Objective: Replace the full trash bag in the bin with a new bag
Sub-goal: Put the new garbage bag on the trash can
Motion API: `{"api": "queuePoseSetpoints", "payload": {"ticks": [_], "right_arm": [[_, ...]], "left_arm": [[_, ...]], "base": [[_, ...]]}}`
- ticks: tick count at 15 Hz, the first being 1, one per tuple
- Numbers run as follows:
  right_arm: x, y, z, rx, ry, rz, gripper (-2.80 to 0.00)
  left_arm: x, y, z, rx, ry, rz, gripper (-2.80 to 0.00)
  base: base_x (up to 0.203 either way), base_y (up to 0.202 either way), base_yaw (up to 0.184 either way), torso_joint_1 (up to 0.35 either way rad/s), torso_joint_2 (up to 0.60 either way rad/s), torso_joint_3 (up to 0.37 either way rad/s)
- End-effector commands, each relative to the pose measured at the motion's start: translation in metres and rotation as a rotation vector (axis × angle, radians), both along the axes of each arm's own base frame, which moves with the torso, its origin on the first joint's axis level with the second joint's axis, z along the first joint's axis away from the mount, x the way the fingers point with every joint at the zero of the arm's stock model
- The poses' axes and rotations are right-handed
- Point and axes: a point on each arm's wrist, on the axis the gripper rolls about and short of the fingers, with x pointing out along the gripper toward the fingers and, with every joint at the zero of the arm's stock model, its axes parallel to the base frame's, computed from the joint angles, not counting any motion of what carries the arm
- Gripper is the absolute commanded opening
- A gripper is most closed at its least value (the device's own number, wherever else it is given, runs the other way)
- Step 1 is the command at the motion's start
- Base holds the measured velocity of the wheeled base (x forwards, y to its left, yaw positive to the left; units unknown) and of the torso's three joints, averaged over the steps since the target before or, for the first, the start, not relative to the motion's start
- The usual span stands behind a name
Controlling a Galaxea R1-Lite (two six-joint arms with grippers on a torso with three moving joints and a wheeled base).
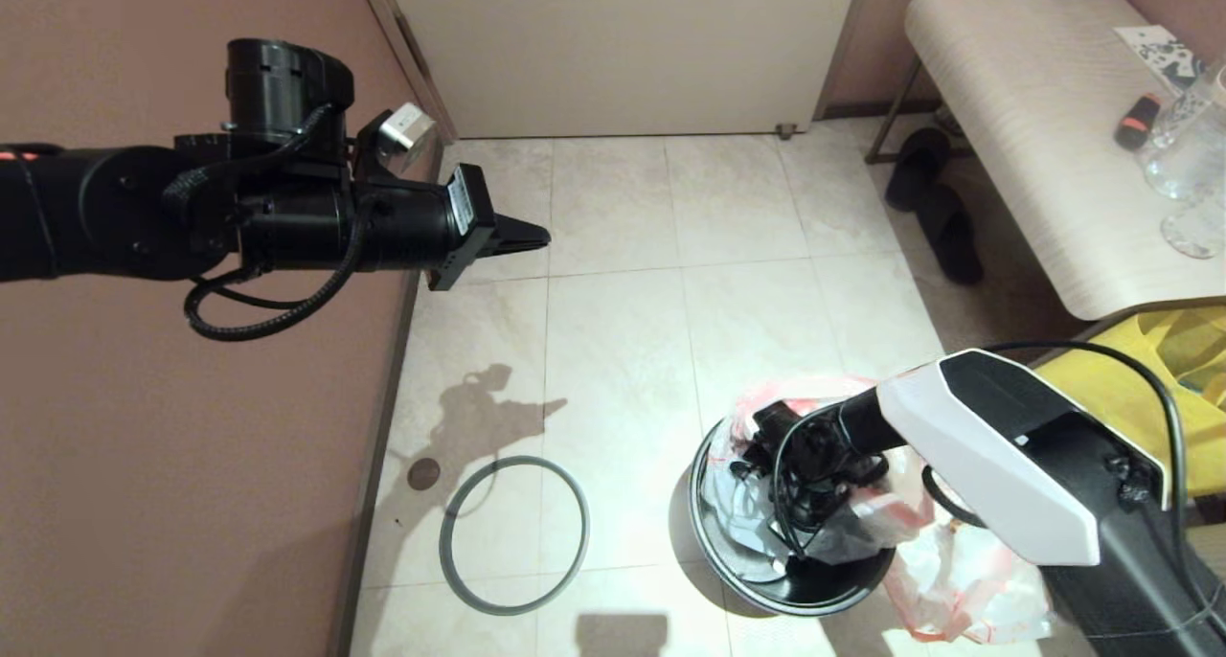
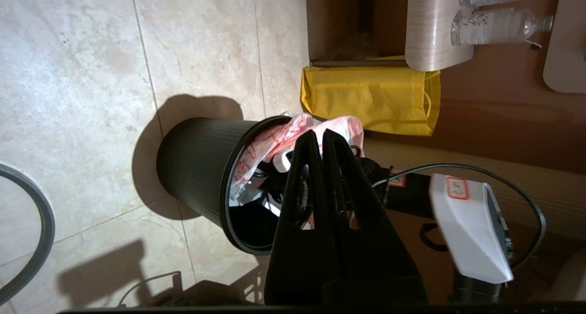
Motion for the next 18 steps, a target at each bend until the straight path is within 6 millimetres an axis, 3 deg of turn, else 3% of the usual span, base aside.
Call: {"api": "queuePoseSetpoints", "payload": {"ticks": [1, 4, 7, 10, 13, 18], "right_arm": [[-0.034, 0.004, 0.046, 0.062, -0.005, -0.036, -2.8], [-0.068, 0.008, 0.041, 0.071, 0.05, -0.07, -2.8], [-0.062, 0.015, 0.036, 0.12, -0.016, -0.079, -2.8], [-0.066, 0.016, 0.06, 0.166, -0.063, -0.108, -2.8], [-0.086, 0.008, 0.096, 0.25, -0.109, -0.164, -2.8], [-0.122, 0.0, 0.117, 0.389, -0.242, -0.158, -2.8]], "left_arm": [[-0.003, -0.006, -0.001, -0.001, 0.009, -0.02, -2.8], [-0.007, -0.008, 0.001, -0.002, 0.003, -0.028, -2.8], [-0.008, -0.005, 0.004, -0.005, -0.009, -0.022, -2.8], [-0.007, -0.004, 0.002, -0.004, -0.001, -0.018, -2.8], [-0.007, -0.005, 0.002, -0.004, -0.001, -0.02, -2.8], [-0.008, -0.005, 0.003, -0.004, -0.002, -0.021, -2.8]], "base": [[0.0, 0.0, 0.0, 0.0, 0.0, 0.0], [0.0, 0.0, 0.0, 0.0, 0.0, 0.0], [0.0, 0.0, 0.0, 0.0, 0.0, 0.0], [0.0, 0.0, 0.0, 0.0, 0.0, 0.0], [0.0, 0.0, 0.0, 0.0, 0.0, 0.0], [0.0, 0.0, 0.0, 0.0, 0.0, 0.0]]}}
